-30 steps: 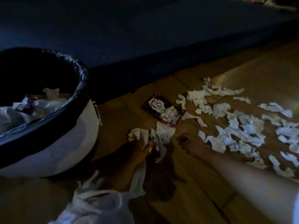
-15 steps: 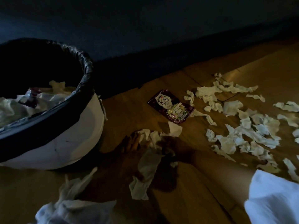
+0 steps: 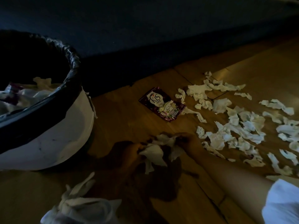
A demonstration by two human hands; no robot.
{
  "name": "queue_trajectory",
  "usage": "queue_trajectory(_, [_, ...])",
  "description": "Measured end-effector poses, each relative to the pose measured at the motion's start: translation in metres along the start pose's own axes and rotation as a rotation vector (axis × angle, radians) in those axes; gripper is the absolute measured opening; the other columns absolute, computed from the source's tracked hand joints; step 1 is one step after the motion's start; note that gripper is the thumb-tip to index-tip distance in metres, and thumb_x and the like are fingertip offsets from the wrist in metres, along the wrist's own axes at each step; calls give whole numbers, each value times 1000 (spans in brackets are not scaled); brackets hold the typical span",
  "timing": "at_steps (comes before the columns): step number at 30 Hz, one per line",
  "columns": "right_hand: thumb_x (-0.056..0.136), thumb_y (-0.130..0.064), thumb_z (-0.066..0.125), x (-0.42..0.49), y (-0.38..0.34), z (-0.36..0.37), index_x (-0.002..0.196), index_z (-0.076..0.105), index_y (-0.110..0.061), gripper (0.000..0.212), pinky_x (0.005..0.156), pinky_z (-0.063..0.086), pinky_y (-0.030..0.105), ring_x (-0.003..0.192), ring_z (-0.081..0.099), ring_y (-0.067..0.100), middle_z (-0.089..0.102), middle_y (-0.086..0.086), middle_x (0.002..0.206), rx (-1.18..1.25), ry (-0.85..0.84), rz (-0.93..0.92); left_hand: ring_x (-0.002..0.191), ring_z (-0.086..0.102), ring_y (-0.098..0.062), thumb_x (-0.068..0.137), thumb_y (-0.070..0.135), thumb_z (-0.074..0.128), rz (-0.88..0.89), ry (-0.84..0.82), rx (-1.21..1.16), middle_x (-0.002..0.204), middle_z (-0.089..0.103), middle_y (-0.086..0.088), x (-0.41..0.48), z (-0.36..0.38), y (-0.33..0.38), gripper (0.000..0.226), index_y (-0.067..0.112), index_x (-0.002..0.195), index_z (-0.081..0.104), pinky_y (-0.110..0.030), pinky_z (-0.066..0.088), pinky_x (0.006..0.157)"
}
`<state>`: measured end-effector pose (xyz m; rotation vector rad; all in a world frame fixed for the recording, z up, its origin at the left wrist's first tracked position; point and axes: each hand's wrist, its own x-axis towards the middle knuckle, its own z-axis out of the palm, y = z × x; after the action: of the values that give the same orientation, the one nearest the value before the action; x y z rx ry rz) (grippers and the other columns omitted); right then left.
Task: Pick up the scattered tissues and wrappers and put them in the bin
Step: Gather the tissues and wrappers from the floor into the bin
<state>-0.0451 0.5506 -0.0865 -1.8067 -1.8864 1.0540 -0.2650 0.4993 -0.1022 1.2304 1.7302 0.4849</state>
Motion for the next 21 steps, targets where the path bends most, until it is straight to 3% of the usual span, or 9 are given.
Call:
queue_trajectory(3, [91,-7,53,2,-2,-9,104,64,-4,17,78,49,25,84,60,16,63,9,96,219,105,62,114,54,-32,86,10,62,-10,121,-7,126,54,-16,-1,-3,-2,43,6,127,50,-32,43,83])
queue_trajectory(5, [91,-8,52,1,-6,-16,101,64,-7,16,68,47,21,78,59,13,63,3,88,344,121,123,115,52,-30,83,17,65,-8,190,-30,131,49,-13,0,-9,-5,49,16,129,47,-34,45,86])
queue_trajectory(7, [90,-7,54,3,-3,-22,90,64,-12,11,63,45,21,70,56,10,61,0,81,483,155,192,122,48,-29,82,29,64,5,225,-9,135,48,-9,6,-11,-9,53,23,131,46,-40,43,100])
queue_trajectory(9, [89,-8,56,3,-1,-34,84,63,-18,14,63,45,22,77,57,13,62,-1,83,495,154,198,124,47,-28,88,18,57,-10,183,-30,135,49,-9,6,-8,-6,48,16,134,45,-37,37,106])
queue_trajectory(12, [88,-9,57,0,9,-47,99,66,-12,15,67,48,20,93,59,22,63,6,97,316,-12,197,121,50,-33,89,12,56,-113,162,-95,133,52,-14,4,0,3,52,13,138,38,-41,42,102])
queue_trajectory(15, [89,-11,53,3,17,-49,114,64,-8,28,91,46,29,112,56,29,62,13,116,111,-161,298,123,47,-33,83,19,66,-144,112,-55,137,47,-17,1,9,6,64,9,138,34,-41,40,104])
queue_trajectory(18, [93,-13,48,-1,23,-45,104,64,-10,20,97,41,34,121,50,37,58,21,124,73,-66,127,134,33,-29,72,41,75,-61,70,194,147,31,-10,-6,13,4,84,18,141,32,-39,31,111])
queue_trajectory(19, [93,-25,47,-2,29,-41,103,63,-13,22,99,40,39,121,51,37,59,21,122,-4,1,44,137,27,-28,71,49,73,-15,95,282,149,27,-7,-7,16,1,87,22,142,31,-38,27,113])
queue_trajectory(21, [88,-55,38,-2,46,-27,111,64,-12,56,100,41,52,120,52,35,60,19,122,-143,86,-80,141,16,-25,76,50,67,67,150,403,150,22,-2,-11,21,1,79,25,141,30,-35,19,113])
